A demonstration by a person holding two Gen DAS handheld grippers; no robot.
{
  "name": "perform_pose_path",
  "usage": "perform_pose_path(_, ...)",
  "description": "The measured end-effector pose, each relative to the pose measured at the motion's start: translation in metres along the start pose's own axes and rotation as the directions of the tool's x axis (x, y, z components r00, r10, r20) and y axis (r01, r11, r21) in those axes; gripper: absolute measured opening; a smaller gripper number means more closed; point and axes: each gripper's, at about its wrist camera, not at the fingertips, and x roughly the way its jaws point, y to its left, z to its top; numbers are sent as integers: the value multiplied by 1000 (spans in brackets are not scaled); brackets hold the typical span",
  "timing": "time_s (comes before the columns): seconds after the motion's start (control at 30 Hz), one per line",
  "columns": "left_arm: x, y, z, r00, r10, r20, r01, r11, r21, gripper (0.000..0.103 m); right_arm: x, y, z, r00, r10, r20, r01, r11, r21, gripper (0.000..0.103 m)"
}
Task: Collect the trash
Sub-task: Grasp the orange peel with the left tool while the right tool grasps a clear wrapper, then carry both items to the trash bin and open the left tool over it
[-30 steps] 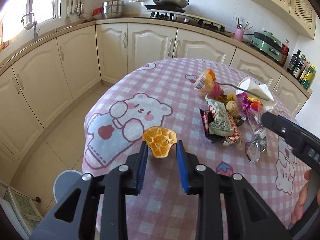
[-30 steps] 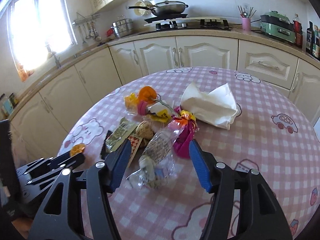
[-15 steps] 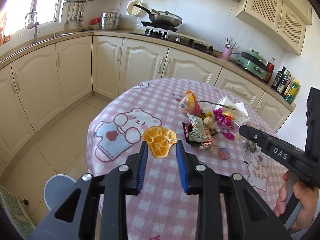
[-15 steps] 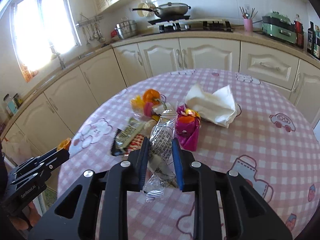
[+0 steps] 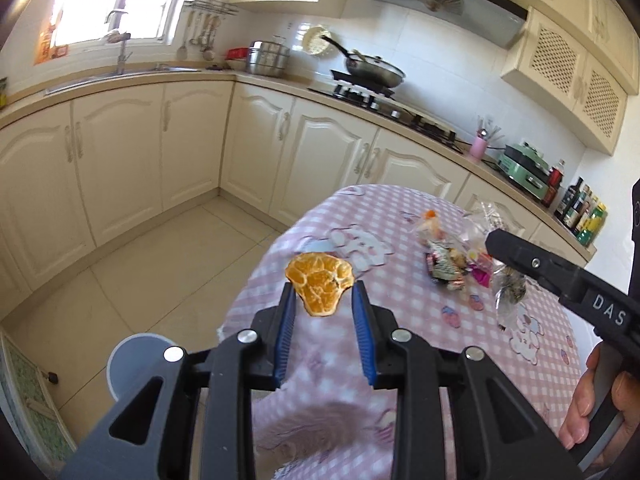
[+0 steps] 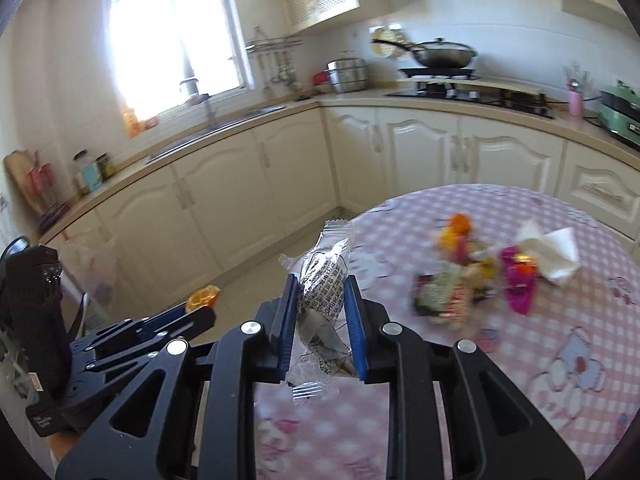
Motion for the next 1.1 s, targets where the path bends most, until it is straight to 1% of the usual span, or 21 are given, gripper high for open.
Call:
perform_pose_path(0.07, -2, 19, -6, 1000, 25, -8, -25, 999, -20, 28, 16, 22, -5, 999, 40, -29, -40, 999, -22, 22)
perform_pose_path(0.2, -3, 73, -26, 995, 87, -44, -91, 992, -93, 28, 51, 63, -18, 990, 107, -94, -113, 992, -59, 22)
perform_pose_path(0.33, 2, 124, -49, 986, 141, -89, -155, 973, -170, 28, 97, 108, -37, 970, 161, -184, -180, 979, -93, 22)
perform_pose_path(0.47, 15, 177, -75, 971, 190, -145, -221, 943, -249, 28, 147, 147, -61, 945, 181, -273, -220, 968, -119, 22)
perform_pose_path(0.53, 23, 201, -86, 966, 196, -169, -238, 928, -286, 27, 169, 160, -73, 932, 186, -312, -234, 964, -125, 22)
perform_pose_path(0.63, 39, 233, -99, 951, 227, -209, -285, 906, -313, 28, 201, 176, -91, 913, 187, -363, -247, 961, -127, 22)
perform_pose_path(0.73, 59, 263, -108, 938, 236, -255, -315, 888, -335, 28, 228, 184, -103, 899, 183, -398, -249, 961, -119, 22)
perform_pose_path(0.8, 71, 277, -110, 929, 242, -280, -332, 880, -340, 28, 238, 185, -106, 897, 179, -405, -245, 963, -115, 22)
perform_pose_path(0.87, 83, 291, -109, 926, 237, -294, -335, 875, -349, 28, 250, 186, -108, 898, 175, -404, -237, 966, -107, 22)
perform_pose_path(0.9, 86, 295, -108, 927, 237, -291, -334, 874, -352, 28, 254, 185, -108, 898, 174, -404, -234, 967, -104, 22)
perform_pose_path(0.97, 91, 304, -106, 933, 243, -264, -331, 866, -373, 31, 262, 186, -110, 899, 169, -404, -228, 969, -101, 22)
perform_pose_path(1.0, 95, 310, -105, 935, 246, -256, -333, 858, -392, 40, 266, 185, -110, 899, 166, -405, -225, 969, -101, 22)
perform_pose_path(1.03, 96, 314, -107, 935, 249, -252, -336, 850, -405, 54, 271, 185, -111, 898, 163, -408, -221, 970, -100, 22)
perform_pose_path(1.07, 97, 316, -109, 934, 254, -251, -341, 844, -414, 58, 274, 185, -112, 896, 161, -413, -220, 970, -101, 22)
perform_pose_path(1.1, 99, 319, -110, 933, 253, -255, -343, 838, -424, 59, 277, 185, -113, 895, 159, -417, -219, 970, -102, 22)
